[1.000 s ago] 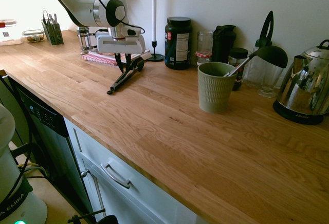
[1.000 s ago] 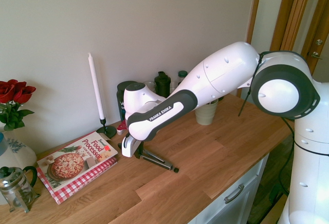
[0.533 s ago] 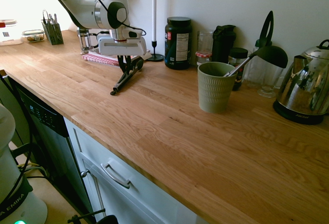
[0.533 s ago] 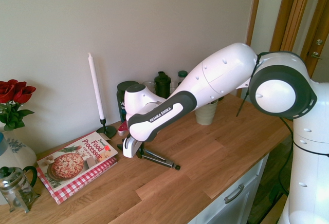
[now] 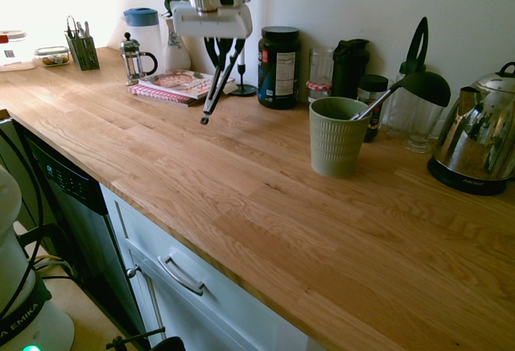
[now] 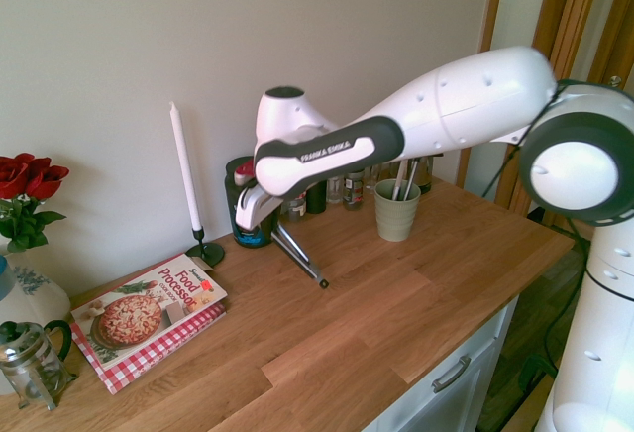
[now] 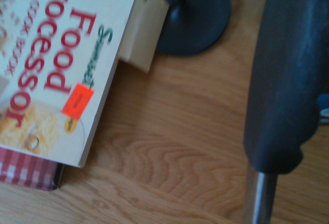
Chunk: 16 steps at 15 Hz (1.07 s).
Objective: Put the tongs back in the holder
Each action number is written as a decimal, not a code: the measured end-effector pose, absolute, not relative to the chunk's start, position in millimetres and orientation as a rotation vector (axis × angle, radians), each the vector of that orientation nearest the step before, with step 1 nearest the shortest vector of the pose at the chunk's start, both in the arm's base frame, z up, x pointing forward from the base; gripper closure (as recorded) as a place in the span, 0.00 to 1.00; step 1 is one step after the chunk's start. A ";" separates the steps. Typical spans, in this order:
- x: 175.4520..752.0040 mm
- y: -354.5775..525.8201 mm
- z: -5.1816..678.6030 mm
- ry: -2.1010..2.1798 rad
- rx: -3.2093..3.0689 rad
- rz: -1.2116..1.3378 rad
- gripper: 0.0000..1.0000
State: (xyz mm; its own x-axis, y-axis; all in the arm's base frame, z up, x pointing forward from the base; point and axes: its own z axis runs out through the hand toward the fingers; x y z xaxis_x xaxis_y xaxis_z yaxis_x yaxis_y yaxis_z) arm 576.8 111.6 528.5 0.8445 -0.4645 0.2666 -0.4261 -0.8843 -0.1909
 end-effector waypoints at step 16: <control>517.7 -166.3 627.9 1.607 -2.310 -1.308 1.00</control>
State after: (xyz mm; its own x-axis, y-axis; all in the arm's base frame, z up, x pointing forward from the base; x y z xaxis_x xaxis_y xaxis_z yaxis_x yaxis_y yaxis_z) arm 517.7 -166.3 627.9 0.1083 -0.7869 0.6075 -0.7546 -0.4629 -0.4651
